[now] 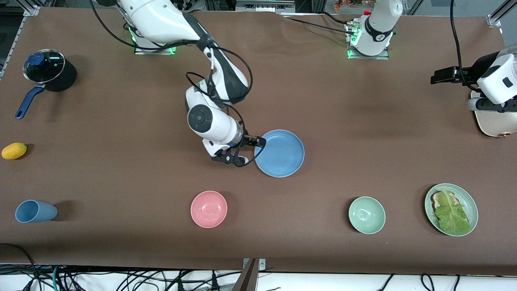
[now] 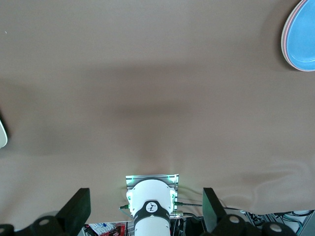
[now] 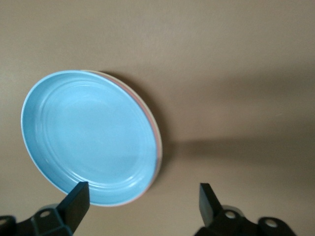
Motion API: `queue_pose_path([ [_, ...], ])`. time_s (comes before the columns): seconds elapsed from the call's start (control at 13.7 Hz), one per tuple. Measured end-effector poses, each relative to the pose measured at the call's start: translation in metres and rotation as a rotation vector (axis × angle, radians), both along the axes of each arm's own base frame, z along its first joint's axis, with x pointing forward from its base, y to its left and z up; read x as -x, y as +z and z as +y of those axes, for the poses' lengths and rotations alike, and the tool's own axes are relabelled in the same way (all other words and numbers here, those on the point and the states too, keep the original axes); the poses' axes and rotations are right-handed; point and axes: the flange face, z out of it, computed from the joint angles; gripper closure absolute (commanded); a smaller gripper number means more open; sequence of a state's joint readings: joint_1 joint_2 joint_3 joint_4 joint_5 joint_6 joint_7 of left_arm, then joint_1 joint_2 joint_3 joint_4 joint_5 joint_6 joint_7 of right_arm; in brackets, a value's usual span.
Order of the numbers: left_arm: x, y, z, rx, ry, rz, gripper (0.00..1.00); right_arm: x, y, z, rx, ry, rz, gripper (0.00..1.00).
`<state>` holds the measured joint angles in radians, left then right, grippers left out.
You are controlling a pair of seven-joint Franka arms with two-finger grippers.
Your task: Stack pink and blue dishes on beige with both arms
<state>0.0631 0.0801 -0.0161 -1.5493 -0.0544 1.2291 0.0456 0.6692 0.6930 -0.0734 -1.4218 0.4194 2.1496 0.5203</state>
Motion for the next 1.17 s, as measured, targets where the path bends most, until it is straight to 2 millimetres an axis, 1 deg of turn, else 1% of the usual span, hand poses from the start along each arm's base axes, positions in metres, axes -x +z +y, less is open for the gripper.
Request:
queue_pose_path([
  [0.07, 0.000, -0.001, 0.000, 0.000, 0.000, 0.002, 0.00, -0.004, 0.018, -0.015, 0.021, 0.053, -0.002, 0.00],
  [0.15, -0.001, -0.002, 0.000, 0.000, 0.000, 0.003, 0.00, -0.011, 0.034, -0.037, 0.042, 0.108, 0.006, 0.00],
  [0.29, -0.002, -0.003, 0.000, 0.000, 0.000, 0.005, 0.00, -0.026, 0.063, -0.088, 0.078, 0.185, 0.014, 0.00],
  [0.44, -0.002, -0.004, 0.000, 0.000, 0.001, 0.005, 0.00, -0.037, 0.094, -0.137, 0.116, 0.202, 0.026, 0.00],
  [0.66, -0.002, -0.004, 0.001, 0.000, 0.001, 0.005, 0.00, -0.047, 0.150, -0.215, 0.173, 0.176, 0.013, 0.00],
  [0.73, -0.002, -0.004, 0.001, 0.000, 0.001, 0.005, 0.00, -0.046, 0.168, -0.237, 0.186, 0.168, 0.008, 0.00],
  [0.88, -0.002, -0.004, 0.001, 0.000, 0.001, 0.005, 0.00, -0.035, 0.203, -0.272, 0.238, 0.162, 0.028, 0.00],
  [1.02, -0.002, -0.004, 0.001, 0.000, 0.001, 0.005, 0.00, -0.017, 0.239, -0.305, 0.285, 0.156, 0.050, 0.00],
  [1.17, -0.002, -0.004, 0.001, 0.000, 0.001, 0.005, 0.00, 0.003, 0.274, -0.343, 0.283, 0.111, 0.050, 0.00],
])
